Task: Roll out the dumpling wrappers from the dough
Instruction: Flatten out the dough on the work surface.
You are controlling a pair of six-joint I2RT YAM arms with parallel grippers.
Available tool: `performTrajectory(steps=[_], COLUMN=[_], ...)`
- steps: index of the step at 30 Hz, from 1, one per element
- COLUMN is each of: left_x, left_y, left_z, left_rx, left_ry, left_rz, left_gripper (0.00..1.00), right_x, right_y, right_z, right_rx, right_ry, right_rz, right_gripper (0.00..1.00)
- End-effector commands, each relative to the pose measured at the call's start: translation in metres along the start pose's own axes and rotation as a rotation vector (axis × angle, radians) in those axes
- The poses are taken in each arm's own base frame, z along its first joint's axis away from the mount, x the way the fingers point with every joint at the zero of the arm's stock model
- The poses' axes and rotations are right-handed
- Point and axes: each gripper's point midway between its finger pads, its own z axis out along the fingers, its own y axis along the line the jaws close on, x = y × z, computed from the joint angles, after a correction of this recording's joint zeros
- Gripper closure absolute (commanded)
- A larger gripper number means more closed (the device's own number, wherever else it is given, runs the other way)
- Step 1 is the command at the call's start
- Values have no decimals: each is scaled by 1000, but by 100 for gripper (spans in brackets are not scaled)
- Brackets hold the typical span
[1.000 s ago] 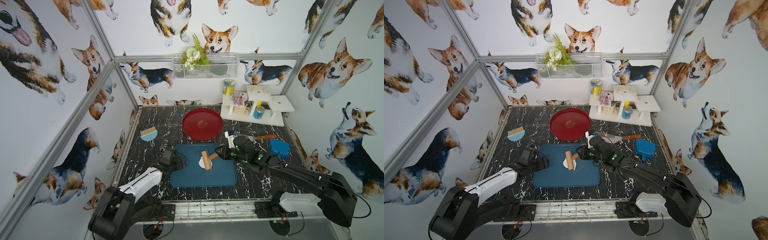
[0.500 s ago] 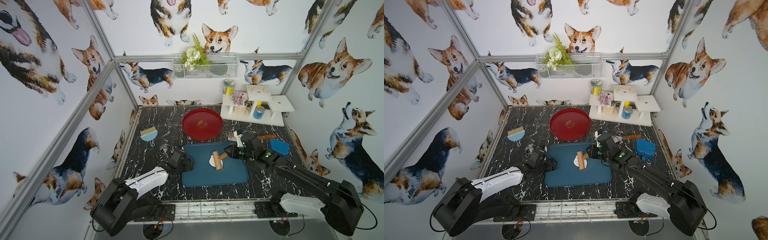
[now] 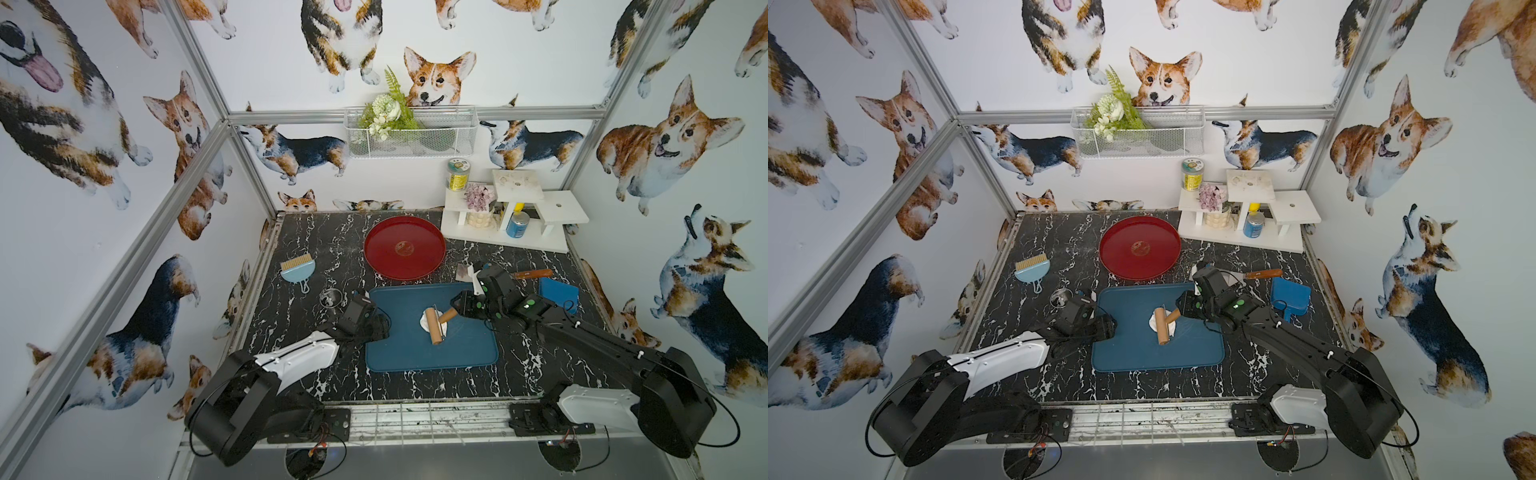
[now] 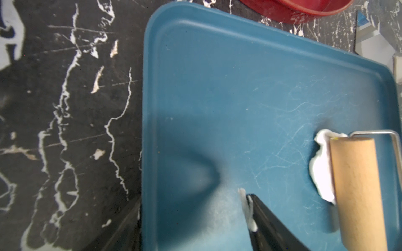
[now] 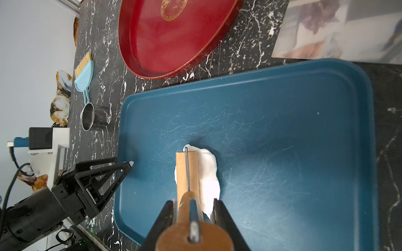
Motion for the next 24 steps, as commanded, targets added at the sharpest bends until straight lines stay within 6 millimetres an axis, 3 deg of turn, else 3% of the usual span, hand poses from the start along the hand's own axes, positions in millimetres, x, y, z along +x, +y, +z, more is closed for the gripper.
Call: performTrajectory(steps=[1, 7, 13, 24], left_x=[3, 1, -1, -4], left_y=[1, 2, 1, 0], left_z=[1, 0, 1, 0], left_rx=[-2, -8, -8, -8], left_ry=[13, 5, 0, -18], left_rz=[7, 8, 6, 5], left_gripper=[19, 16, 14, 12], right_x=[-3, -13, -8, 4], right_y=[-13, -21, -21, -26], right_z=[-1, -11, -4, 2], right_rx=[51, 73, 81, 270], right_ry=[-13, -41, -3, -5], right_rz=[8, 8, -11, -119], right_gripper=[100, 100, 100, 100])
